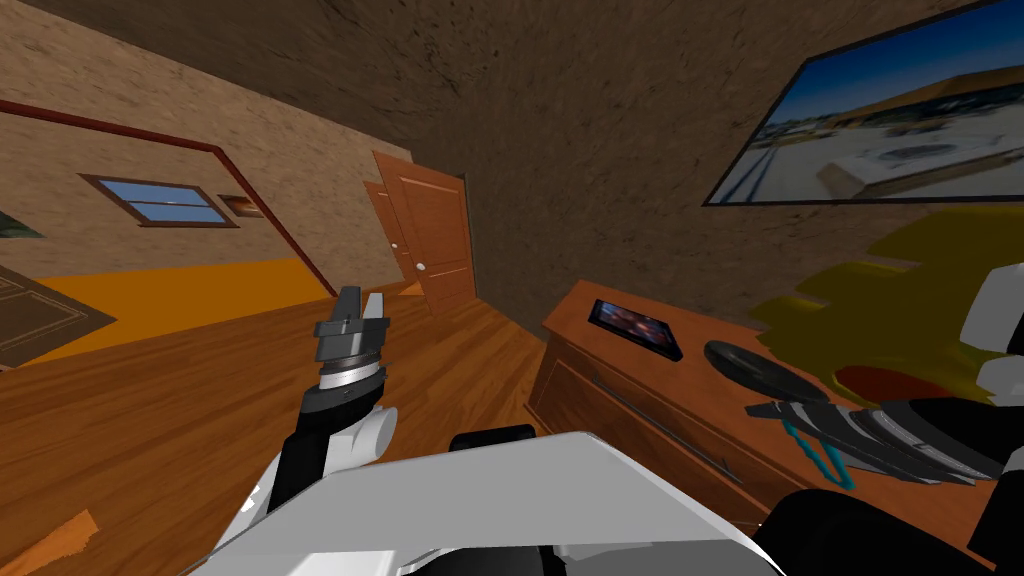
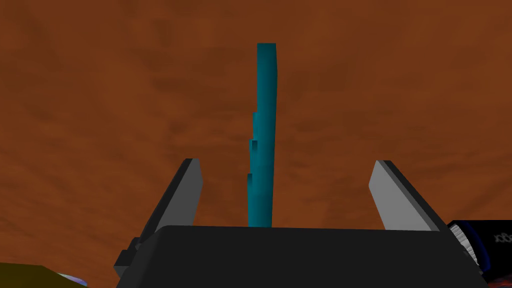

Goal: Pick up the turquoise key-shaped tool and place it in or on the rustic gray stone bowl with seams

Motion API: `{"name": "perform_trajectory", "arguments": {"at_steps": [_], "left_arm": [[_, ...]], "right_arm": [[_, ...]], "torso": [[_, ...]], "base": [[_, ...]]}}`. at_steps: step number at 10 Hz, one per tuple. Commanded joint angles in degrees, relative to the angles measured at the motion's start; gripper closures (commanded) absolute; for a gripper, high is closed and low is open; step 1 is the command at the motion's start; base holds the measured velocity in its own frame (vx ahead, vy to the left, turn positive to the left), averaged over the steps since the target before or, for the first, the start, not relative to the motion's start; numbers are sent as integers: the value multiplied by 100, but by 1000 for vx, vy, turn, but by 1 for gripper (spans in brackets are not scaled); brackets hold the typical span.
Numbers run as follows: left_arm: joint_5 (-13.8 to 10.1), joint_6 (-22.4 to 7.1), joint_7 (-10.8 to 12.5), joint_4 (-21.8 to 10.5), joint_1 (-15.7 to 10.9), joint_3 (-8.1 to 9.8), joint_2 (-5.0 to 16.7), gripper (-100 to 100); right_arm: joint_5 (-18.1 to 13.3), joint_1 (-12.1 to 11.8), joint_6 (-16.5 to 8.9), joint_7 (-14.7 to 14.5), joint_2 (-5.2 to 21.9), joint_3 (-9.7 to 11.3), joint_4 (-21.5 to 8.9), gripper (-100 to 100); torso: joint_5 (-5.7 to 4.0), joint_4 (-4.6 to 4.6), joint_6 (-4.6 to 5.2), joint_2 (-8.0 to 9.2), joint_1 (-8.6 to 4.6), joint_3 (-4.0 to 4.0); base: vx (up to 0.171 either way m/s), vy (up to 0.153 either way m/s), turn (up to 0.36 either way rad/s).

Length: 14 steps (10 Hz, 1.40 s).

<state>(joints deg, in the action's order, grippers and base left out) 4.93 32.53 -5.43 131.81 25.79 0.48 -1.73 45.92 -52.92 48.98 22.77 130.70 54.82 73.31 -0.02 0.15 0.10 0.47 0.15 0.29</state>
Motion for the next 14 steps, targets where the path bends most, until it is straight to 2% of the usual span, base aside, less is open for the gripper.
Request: {"name": "perform_trajectory", "arguments": {"at_steps": [1,2,3,7,8,9,12,13,14], "left_arm": [[0,0,0,0,0,0,0,0],[0,0,0,0,0,0,0,0],[0,0,0,0,2,1,0,0],[0,0,0,1,2,1,0,0],[0,0,0,1,2,1,0,0],[0,0,0,1,3,1,0,0],[0,1,0,1,5,2,1,0],[0,1,0,1,5,2,1,0],[0,1,0,1,3,1,1,0]], "right_arm": [[-19,-16,-114,161,-161,-7,-47,-100],[2,4,-77,86,-73,4,6,-100],[3,6,-94,105,-78,5,8,100],[16,0,-120,129,-80,20,0,100],[15,0,-120,126,-78,20,-1,0],[17,20,0,1,10,40,16,100],[90,93,228,-317,352,134,140,100],[68,71,179,-224,291,112,110,100],[68,72,198,-249,298,115,113,0]], "torso": [[0,0,0,0,0,0],[2,2,2,9,3,5],[1,1,9,-9,-2,-3],[-20,-7,-8,-38,-25,-21],[-21,-7,-7,-39,-27,-21],[-22,-7,-6,-39,-28,-21],[-22,-17,2,-85,-30,-47],[-20,-20,-2,-97,-24,-55],[-21,-19,-10,-79,-25,-47]], "base": [[-157,21,276],[-72,6,45],[-11,1,-11],[-1,-1,-6],[0,0,0],[80,-20,-272],[157,-6,-321],[75,12,-51],[11,3,13]]}}
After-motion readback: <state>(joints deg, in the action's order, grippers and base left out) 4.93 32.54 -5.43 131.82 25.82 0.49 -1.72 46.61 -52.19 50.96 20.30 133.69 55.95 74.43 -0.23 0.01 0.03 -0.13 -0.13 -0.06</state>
